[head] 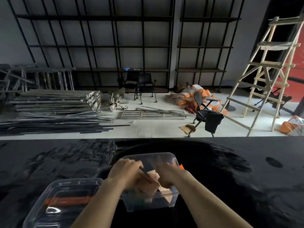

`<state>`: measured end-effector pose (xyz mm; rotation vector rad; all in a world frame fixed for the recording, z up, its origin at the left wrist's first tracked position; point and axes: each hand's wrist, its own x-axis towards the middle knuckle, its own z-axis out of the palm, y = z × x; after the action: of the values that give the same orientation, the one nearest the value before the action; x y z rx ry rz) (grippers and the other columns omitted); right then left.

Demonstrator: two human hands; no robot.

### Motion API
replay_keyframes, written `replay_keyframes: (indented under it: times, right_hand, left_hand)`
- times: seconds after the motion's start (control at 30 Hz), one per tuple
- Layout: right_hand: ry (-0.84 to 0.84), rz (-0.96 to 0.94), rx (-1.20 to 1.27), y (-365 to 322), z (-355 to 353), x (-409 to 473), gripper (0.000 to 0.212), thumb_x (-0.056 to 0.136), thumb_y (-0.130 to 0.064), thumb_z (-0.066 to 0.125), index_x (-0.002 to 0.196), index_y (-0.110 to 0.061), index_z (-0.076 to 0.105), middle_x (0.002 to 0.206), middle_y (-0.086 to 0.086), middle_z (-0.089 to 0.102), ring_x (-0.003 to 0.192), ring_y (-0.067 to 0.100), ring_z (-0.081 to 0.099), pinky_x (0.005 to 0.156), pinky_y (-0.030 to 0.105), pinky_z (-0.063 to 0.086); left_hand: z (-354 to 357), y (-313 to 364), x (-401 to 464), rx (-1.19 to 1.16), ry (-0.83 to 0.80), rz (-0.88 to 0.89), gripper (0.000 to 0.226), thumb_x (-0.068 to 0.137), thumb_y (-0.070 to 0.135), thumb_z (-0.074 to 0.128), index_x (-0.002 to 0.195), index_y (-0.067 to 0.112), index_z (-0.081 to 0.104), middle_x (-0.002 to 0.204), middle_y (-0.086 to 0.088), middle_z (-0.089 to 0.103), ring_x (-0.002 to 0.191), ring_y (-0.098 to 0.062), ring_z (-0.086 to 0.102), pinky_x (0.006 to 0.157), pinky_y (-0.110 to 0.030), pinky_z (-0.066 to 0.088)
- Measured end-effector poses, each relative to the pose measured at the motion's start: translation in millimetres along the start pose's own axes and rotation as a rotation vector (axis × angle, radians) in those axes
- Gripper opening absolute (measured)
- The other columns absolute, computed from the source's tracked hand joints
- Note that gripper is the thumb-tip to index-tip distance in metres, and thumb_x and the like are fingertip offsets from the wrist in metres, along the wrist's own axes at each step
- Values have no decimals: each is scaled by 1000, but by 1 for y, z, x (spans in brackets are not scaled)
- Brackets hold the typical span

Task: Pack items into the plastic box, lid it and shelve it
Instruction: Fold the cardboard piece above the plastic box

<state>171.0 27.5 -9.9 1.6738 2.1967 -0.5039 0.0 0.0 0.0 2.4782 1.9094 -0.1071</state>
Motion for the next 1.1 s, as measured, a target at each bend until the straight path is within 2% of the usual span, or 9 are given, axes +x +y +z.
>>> replay_keyframes:
  times: [0.07,0.17,0.3,0.47,0.57,0.67,0.73,0.9,1.1]
  right_hand:
    - [-2,18,87,-2,4,1,66,92,-11,59,151,-19,31,146,7,47,130,27,49,94,33,42]
    - [-34,33,188,-9,8,6,63,96,-29,55,152,-17,29,143,8,51,126,28,52,90,36,40]
    - [-135,60,259,-10,9,20,82,94,-33,59,156,-14,10,128,9,63,99,23,56,80,30,43]
    - [-65,100,262,-8,12,27,91,90,-10,61,157,-10,-1,155,16,36,136,33,44,104,39,45]
    - [159,120,294,-6,-1,27,93,79,-16,72,150,-3,13,130,15,57,117,31,58,79,33,46]
    - [235,45,309,-9,-15,22,66,80,-12,67,134,-6,30,107,13,64,100,33,64,70,36,44]
    - [252,18,341,-12,-23,17,52,82,-12,66,125,-9,37,105,12,64,96,31,65,68,37,47]
    - [187,24,649,-15,-32,18,37,86,-22,64,119,-5,63,100,10,60,86,20,52,65,28,41]
    - [25,124,679,-25,2,28,41,93,-35,58,122,-5,62,75,-4,52,77,13,52,64,23,40]
  left_hand:
    - [3,2,0,41,-80,25,40,85,34,60,125,31,59,122,4,67,118,-19,59,109,-37,33]
    - [8,4,1,85,-160,49,45,79,31,66,124,26,59,123,-4,64,118,-25,59,110,-45,34]
    - [8,0,7,112,-186,81,55,76,23,71,129,27,55,127,-8,56,121,-30,54,106,-45,38]
    - [18,-7,9,131,-88,122,51,79,5,66,125,26,58,122,-5,57,117,-29,56,103,-43,42]
    - [20,-10,8,122,-27,159,39,88,10,60,121,30,63,117,-1,61,114,-27,57,97,-40,45]
    - [16,-11,8,78,1,195,40,90,8,55,118,35,68,115,3,68,109,-22,63,82,-30,46]
    - [13,-12,8,71,-22,201,34,89,7,55,108,29,72,116,4,68,109,-20,63,78,-27,44]
    - [13,-19,3,-12,2,115,27,84,3,55,83,24,73,108,10,68,102,-17,63,81,-27,57]
    - [15,-24,-6,118,157,169,26,90,21,46,87,16,72,94,-4,68,97,-25,53,79,-28,34]
